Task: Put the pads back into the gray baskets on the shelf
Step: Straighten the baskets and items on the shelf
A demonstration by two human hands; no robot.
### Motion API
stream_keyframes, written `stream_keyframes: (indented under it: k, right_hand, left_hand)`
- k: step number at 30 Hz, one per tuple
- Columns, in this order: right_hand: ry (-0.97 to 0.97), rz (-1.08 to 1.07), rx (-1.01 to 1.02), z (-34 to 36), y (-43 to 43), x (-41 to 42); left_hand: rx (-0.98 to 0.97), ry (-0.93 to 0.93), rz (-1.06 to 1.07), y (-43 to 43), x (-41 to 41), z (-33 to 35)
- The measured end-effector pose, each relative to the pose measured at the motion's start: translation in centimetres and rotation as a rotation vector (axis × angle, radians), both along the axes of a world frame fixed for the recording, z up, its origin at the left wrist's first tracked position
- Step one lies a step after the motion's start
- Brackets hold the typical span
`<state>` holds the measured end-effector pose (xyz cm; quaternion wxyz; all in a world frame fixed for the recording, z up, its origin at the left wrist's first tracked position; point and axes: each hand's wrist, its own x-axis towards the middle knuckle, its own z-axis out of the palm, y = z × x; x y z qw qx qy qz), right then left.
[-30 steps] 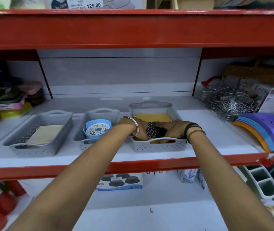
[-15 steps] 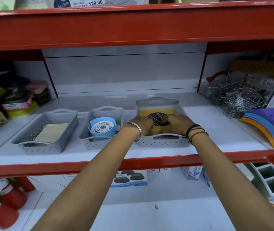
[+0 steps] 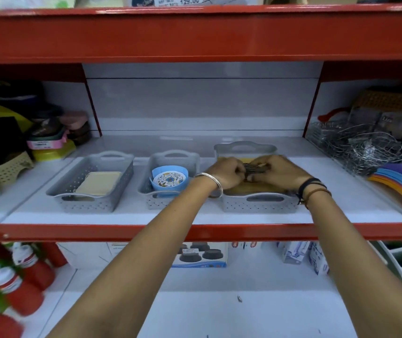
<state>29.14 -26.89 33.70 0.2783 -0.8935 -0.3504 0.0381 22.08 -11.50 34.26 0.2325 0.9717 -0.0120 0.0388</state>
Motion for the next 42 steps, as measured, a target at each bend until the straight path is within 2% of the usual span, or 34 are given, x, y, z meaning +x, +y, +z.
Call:
stream_keyframes:
  k: [3, 5, 8, 9, 11, 15, 22, 25, 27, 30, 34, 38, 42]
  right_hand:
    - [-0.094, -0.013, 0.203, 2.6, 2.7, -2.1]
    - [-0.087, 0.043, 0.233, 4.0, 5.4, -3.8]
    - [-0.074, 0.113, 0.084, 3.7, 9.7, -5.9]
    - [-0.087, 0.107, 0.028, 3.1, 10.9, -6.2]
    - [-0.072, 0.080, -0.068, 1.9, 12.5, -6.7]
    - [-0.140, 0.109, -0.248, 0.4, 14.9, -7.7]
    - [-0.252, 0.058, -0.320, -0.1, 15.6, -6.2]
    - [-0.136, 0.080, -0.288, 0.3, 15.4, -6.4]
    - [-0.102, 0.081, -0.186, 0.5, 15.1, -6.5]
    - [-0.243, 0.047, -0.123, 0.6, 14.9, -6.2]
    - [-0.402, -0.003, -0.331, 0.1, 15.6, -6.1]
    - [-0.425, -0.019, -0.339, 0.0, 16.0, -6.9]
    - [-0.379, -0.021, -0.320, -0.2, 15.9, -7.1]
  left_hand:
    - [-0.032, -0.153, 0.044, 4.5, -2.2, 2.3]
    - [0.067, -0.132, 0.046, 8.7, -3.2, 3.4]
    - [0.263, 0.189, 0.086, 14.7, -4.7, 3.0]
    - [0.265, 0.283, 0.084, 16.2, -5.1, 2.5]
    - [0.235, 0.332, 0.036, 17.8, -5.6, 1.5]
    - [0.315, 0.183, -0.002, 18.9, -5.1, 0.3]
    - [0.355, 0.092, -0.021, 18.4, -4.3, -0.9]
    - [0.341, 0.107, -0.027, 18.7, -4.9, -0.8]
    - [0.323, 0.071, -0.044, 19.1, -5.3, -0.4]
    - [0.236, -0.020, 0.008, 19.7, -5.4, 0.0]
    - [0.330, -0.119, 0.063, 19.2, -5.5, 0.1]
    - [0.371, -0.040, 0.094, 18.1, -5.5, 0.1]
    - [0.314, 0.059, 0.128, 17.7, -5.5, -0.3]
